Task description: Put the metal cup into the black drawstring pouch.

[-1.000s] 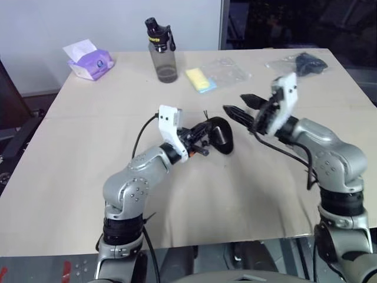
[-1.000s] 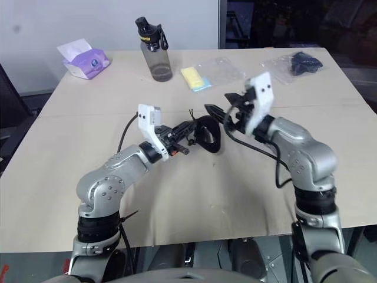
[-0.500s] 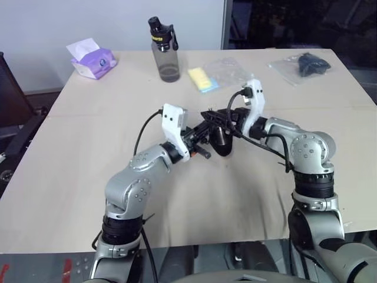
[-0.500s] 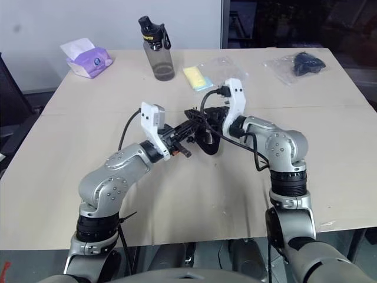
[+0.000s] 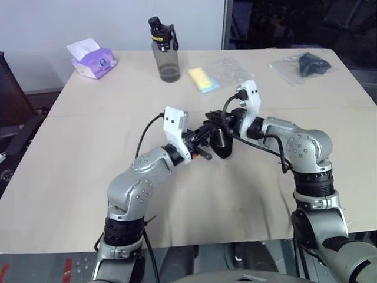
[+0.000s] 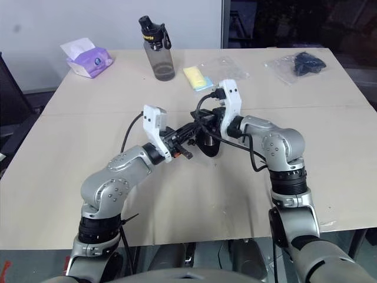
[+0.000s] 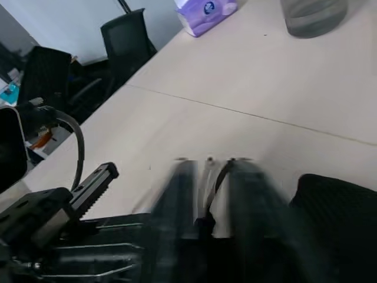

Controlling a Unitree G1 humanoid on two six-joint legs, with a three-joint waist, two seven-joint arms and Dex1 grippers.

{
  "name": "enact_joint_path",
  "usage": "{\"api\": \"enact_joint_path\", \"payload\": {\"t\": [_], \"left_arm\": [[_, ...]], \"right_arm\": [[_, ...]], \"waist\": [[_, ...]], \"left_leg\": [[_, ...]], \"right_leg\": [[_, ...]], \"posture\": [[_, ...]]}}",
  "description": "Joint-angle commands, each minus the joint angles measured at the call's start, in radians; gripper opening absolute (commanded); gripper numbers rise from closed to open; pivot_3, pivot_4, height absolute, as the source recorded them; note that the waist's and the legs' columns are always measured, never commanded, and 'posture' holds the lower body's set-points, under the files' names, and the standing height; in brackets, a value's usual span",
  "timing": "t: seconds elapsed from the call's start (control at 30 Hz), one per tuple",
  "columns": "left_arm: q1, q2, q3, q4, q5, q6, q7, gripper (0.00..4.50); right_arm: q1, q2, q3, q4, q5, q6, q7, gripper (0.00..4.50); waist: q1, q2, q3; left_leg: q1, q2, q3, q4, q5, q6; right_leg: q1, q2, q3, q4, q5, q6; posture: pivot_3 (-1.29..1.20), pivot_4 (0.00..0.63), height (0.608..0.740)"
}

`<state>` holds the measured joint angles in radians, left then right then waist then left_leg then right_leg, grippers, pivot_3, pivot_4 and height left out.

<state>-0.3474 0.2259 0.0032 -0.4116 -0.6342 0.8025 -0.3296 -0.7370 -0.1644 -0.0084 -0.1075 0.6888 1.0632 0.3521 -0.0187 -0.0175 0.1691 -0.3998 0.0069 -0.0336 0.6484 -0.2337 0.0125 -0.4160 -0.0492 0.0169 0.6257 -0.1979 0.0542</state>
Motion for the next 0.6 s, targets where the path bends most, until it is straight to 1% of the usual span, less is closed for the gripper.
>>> {"api": "enact_joint_path", "payload": {"t": [0.03, 0.17, 0.23, 0.3, 0.37, 0.47, 0.6], "left_arm": [[-0.019, -0.008, 0.028, -0.024, -0.024, 0.01, 0.022, 0.0], [-0.017, 0.0, 0.017, -0.025, -0.009, 0.003, 0.023, 0.0], [-0.007, 0.0, 0.022, -0.031, -0.035, 0.008, 0.005, 0.0], [0.0, -0.009, 0.031, -0.041, -0.048, 0.008, 0.012, 0.57], [0.003, -0.008, 0.025, -0.044, -0.024, -0.008, 0.029, 1.28], [0.022, 0.003, 0.016, -0.07, -0.006, -0.039, 0.019, 2.82], [0.065, 0.022, 0.034, -0.105, -0.012, -0.082, -0.011, 2.82]], "right_arm": [[-0.005, -0.002, -0.006, -0.021, 0.003, -0.019, 0.02, 0.09], [-0.004, 0.008, -0.016, -0.028, 0.014, -0.016, 0.023, 0.09], [-0.008, 0.02, -0.035, -0.027, 0.027, -0.015, 0.018, 0.09], [-0.014, 0.038, -0.065, -0.024, 0.047, -0.014, 0.007, 0.0], [-0.02, 0.054, -0.092, -0.024, 0.068, -0.011, -0.001, 0.0], [-0.033, 0.073, -0.128, -0.026, 0.092, -0.018, -0.02, 0.0], [-0.084, 0.08, -0.17, -0.019, 0.066, -0.116, -0.05, 0.0]], "waist": [[0.0, 0.0, 0.0], [0.0, 0.0, 0.0], [0.0, 0.0, 0.0], [0.0, 0.0, 0.0], [0.0, 0.0, 0.0], [0.001, 0.0, 0.0], [-0.001, 0.001, 0.002]], "left_leg": [[0.0, 0.0, 0.0, 0.0, 0.0, 0.0], [0.0, 0.0, 0.0, 0.0, 0.0, 0.0], [0.0, 0.0, 0.0, 0.0, 0.0, 0.0], [0.0, 0.0, 0.0, 0.0, 0.0, 0.0], [0.0, 0.0, 0.0, 0.0, 0.0, 0.0], [0.0, 0.0, 0.0, 0.0, 0.0, 0.0], [0.0, 0.0, 0.0, -0.001, 0.0, 0.0]], "right_leg": [[0.0, 0.0, 0.0, 0.0, 0.0, 0.0], [0.0, 0.0, 0.0, 0.0, 0.0, 0.0], [0.0, 0.0, 0.0, 0.0, 0.0, 0.0], [0.0, 0.0, 0.0, 0.0, 0.0, 0.0], [0.0, 0.0, 0.0, 0.0, 0.0, -0.001], [0.0, 0.0, 0.0, 0.0, 0.0, 0.0], [-0.001, 0.0, 0.0, 0.0, -0.001, -0.001]], "posture": [[0.0, 0.15, 0.74], [0.0, 0.15, 0.74], [0.0, 0.15, 0.74], [0.0, 0.15, 0.74], [0.0, 0.15, 0.74], [0.0, 0.15, 0.74], [0.0, 0.15, 0.74]]}}
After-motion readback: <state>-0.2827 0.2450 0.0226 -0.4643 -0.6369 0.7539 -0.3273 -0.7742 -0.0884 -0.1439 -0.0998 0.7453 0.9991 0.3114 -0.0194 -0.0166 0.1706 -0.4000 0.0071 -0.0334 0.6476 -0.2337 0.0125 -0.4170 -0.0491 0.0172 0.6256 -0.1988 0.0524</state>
